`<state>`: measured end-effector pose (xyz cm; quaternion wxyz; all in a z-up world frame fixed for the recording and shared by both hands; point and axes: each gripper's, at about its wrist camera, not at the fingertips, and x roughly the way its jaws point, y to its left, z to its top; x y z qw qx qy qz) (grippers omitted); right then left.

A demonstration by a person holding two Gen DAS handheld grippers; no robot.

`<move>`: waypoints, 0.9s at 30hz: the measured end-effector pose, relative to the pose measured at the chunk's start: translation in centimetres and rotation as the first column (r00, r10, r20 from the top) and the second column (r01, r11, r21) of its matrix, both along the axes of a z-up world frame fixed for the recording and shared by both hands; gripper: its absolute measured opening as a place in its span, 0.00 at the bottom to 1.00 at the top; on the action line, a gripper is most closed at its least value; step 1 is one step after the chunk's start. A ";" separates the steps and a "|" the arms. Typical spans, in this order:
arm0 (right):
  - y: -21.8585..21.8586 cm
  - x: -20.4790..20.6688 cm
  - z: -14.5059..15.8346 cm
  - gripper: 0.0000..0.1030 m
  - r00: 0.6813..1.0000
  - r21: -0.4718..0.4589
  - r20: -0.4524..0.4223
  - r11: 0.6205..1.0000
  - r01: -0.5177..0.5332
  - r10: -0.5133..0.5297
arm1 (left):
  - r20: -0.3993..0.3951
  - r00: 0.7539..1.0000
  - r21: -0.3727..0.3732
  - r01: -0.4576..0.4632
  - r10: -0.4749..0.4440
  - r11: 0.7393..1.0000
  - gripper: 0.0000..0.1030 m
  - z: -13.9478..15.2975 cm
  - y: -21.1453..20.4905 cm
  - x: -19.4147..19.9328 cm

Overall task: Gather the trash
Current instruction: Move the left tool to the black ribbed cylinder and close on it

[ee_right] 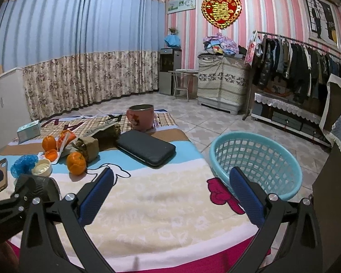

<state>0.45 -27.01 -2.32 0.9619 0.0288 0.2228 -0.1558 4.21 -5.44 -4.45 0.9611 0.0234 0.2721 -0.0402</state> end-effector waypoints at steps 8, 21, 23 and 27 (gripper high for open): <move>-0.7 0.0 -0.1 0.96 1.000 0.021 0.002 0.999 0.024 -0.024 | -0.052 0.999 -0.009 0.000 0.000 1.000 0.95 -0.9 -0.6 1.1; -0.9 0.1 -0.4 0.96 0.999 0.027 -0.010 0.999 0.035 -0.035 | -0.121 0.993 0.012 0.004 -0.003 1.000 0.95 -2.4 -1.0 2.4; -1.0 0.2 -0.5 0.96 0.999 0.030 -0.012 0.999 0.039 -0.039 | -0.126 0.992 0.009 0.013 -0.012 1.000 0.95 -2.6 -1.0 2.5; -1.1 0.5 -0.8 0.96 0.999 0.031 -0.020 0.999 0.039 -0.038 | -0.138 0.989 0.001 0.049 -0.048 0.999 0.88 -2.7 -1.4 2.4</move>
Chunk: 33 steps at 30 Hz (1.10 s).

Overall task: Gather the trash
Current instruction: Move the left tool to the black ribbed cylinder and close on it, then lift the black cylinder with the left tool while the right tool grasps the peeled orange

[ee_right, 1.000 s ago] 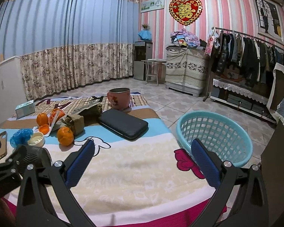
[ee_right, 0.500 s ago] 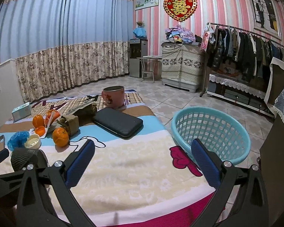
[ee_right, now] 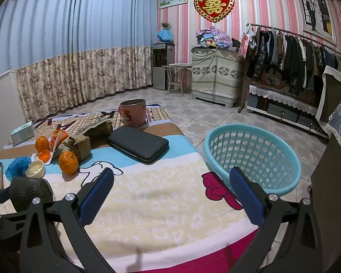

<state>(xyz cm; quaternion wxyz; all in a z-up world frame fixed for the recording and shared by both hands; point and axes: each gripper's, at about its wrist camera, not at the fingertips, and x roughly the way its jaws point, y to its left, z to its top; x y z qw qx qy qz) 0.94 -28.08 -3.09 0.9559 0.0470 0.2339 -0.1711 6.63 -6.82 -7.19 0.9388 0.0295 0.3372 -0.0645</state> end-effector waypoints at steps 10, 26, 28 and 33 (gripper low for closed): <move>1.1 1.7 -0.2 0.96 0.998 -0.015 -0.022 0.998 -0.063 0.062 | -0.012 0.999 -0.012 0.051 -0.051 0.999 0.69 0.5 0.0 -0.1; 5.1 9.4 -0.1 0.96 0.978 0.015 -0.090 0.982 -0.188 0.188 | 0.130 0.989 -0.067 -0.056 0.065 0.996 0.69 9.2 7.9 5.7; 5.8 10.1 -0.7 0.96 0.975 -0.020 -0.128 0.983 -0.183 0.179 | 0.146 0.986 -0.064 -0.071 0.080 0.995 0.69 9.1 8.9 6.2; 7.8 11.2 -1.8 0.96 0.958 -0.030 -0.170 0.971 -0.238 0.229 | 0.107 0.989 -0.072 -0.091 0.099 0.993 0.69 7.4 10.3 7.0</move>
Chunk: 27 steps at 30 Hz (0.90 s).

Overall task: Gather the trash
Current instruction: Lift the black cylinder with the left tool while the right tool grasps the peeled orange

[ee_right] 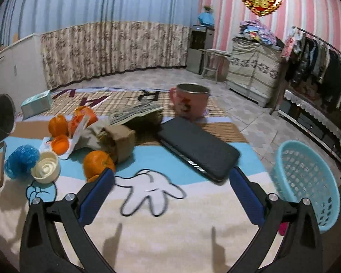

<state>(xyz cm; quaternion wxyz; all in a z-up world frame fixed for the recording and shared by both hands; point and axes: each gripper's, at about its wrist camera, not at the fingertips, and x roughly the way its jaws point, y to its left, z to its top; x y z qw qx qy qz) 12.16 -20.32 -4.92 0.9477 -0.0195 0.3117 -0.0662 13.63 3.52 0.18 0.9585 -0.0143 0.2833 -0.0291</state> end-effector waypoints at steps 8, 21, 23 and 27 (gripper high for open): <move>2.7 2.7 -0.8 0.96 0.992 0.047 -0.056 0.993 -0.112 0.114 | -0.005 1.000 0.042 -0.010 0.010 0.999 0.69 -0.6 -0.2 0.2; 3.5 5.5 -3.2 0.82 0.982 0.159 -0.130 0.981 -0.113 0.134 | -0.055 0.996 -0.015 -0.078 0.077 0.997 0.69 -1.3 1.3 1.3; 3.8 5.5 -3.3 0.79 0.982 0.156 -0.128 0.980 -0.120 0.140 | -0.059 0.995 -0.016 -0.081 0.080 0.997 0.69 -1.4 1.2 1.4; 4.2 5.6 -3.4 0.66 0.974 0.186 -0.136 0.970 -0.157 0.184 | -0.063 0.994 -0.005 -0.085 0.084 0.996 0.69 -1.6 0.9 1.6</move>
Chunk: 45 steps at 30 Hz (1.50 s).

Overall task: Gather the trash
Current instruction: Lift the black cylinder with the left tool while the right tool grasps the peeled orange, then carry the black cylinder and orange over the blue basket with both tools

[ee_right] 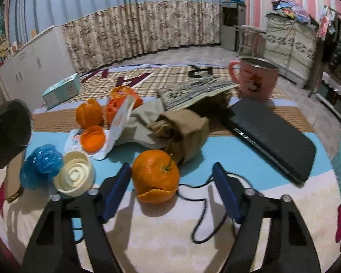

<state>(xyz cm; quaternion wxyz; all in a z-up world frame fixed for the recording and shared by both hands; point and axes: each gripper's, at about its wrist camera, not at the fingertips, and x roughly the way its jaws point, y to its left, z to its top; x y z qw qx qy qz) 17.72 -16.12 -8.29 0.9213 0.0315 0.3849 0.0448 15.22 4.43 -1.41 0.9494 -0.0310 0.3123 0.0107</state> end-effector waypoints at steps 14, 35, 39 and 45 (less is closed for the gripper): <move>-1.0 -1.0 0.9 0.40 1.000 0.083 0.020 0.996 -0.025 0.024 | 0.005 1.000 0.022 0.001 -0.001 1.000 0.69 -0.2 -0.7 -0.2; -10.8 -5.7 8.0 0.40 0.956 -0.041 0.219 0.977 0.209 -0.195 | 0.055 0.989 0.006 0.139 -0.139 0.990 0.69 1.6 -5.5 -1.5; -14.2 -6.9 9.9 0.40 0.932 -0.075 0.252 0.955 0.288 -0.261 | 0.077 0.980 -0.027 0.187 -0.184 0.982 0.69 2.9 -7.9 -1.4; -21.1 -8.8 11.3 0.40 0.895 -0.014 0.233 0.919 0.394 -0.380 | 0.111 0.955 -0.002 0.279 -0.277 0.960 0.69 4.5 -13.6 -1.1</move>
